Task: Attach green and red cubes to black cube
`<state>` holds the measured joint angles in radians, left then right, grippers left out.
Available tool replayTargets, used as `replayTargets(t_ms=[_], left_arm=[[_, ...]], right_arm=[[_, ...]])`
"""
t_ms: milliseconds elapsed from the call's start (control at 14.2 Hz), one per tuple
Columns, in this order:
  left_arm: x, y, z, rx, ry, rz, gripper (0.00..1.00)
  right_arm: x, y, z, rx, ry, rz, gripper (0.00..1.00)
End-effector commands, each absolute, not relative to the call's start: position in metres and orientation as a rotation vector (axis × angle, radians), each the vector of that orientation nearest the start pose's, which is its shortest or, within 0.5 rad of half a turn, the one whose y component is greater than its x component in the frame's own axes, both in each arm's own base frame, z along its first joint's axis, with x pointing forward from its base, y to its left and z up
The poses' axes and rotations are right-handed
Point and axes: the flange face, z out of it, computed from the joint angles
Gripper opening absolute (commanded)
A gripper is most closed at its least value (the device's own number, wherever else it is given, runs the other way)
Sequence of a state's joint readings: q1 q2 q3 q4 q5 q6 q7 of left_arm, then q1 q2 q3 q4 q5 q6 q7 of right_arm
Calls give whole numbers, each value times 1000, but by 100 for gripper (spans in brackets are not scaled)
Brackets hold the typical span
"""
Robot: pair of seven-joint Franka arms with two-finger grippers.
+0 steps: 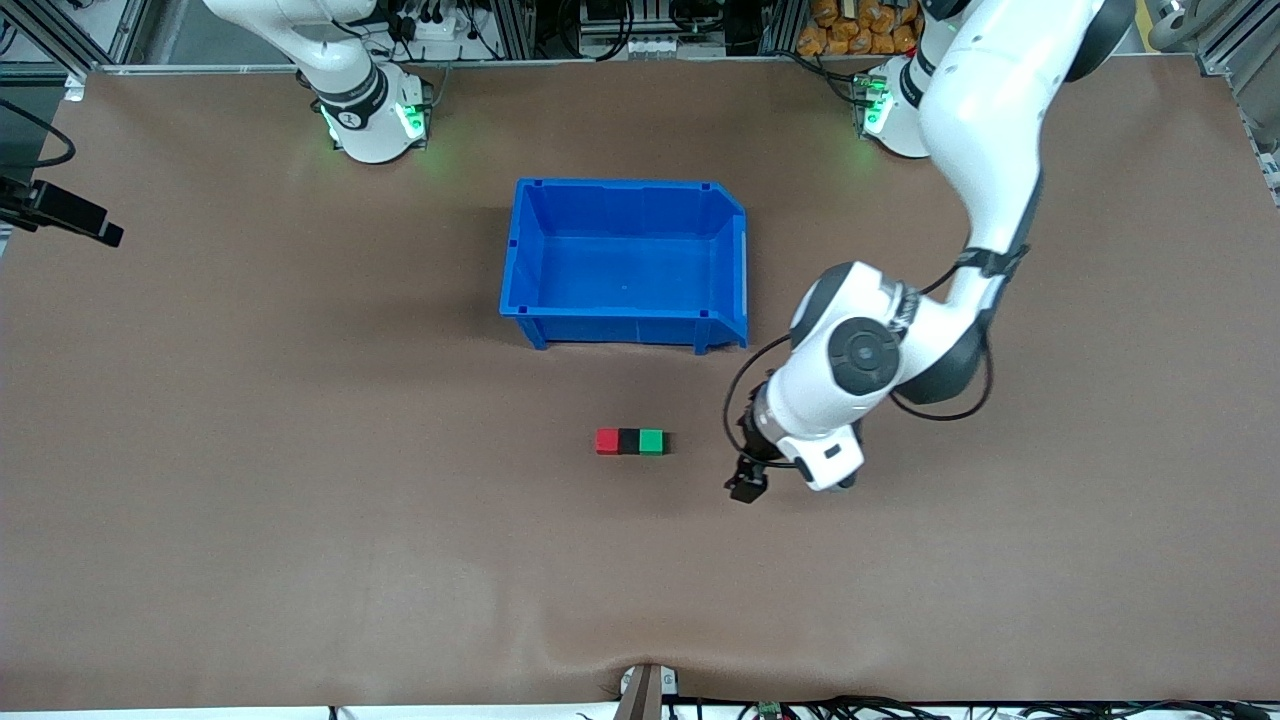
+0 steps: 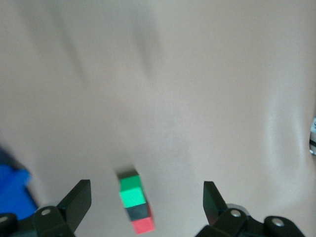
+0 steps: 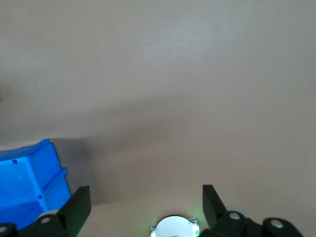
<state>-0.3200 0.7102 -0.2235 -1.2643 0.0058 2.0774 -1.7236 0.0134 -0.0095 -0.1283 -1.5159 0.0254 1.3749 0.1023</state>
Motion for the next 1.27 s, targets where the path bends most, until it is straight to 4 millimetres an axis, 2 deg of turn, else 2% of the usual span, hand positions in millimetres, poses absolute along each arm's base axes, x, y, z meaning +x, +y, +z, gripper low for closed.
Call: replayTargets(t_ms=[0,424,636,1059,1201], left_arm=[[662,-320,387,-2775,-1721,104,100],[665,-250,425,-2876,-1378,135,100],[668,-207,448,-2933,-1224,135,100],[649,-139,490,-3024,-909,125,100],[640,-107,503,-3045,-816,120,100]], right_arm=[[528,-56,644,-3078,331,192,100],[528,-55,644,-3074,329,192,100],[528,-54,644,-3073,329,192,100],[528,-54,644,-3073,326,192,100],[529,-54,643,-3073,327,194,100]])
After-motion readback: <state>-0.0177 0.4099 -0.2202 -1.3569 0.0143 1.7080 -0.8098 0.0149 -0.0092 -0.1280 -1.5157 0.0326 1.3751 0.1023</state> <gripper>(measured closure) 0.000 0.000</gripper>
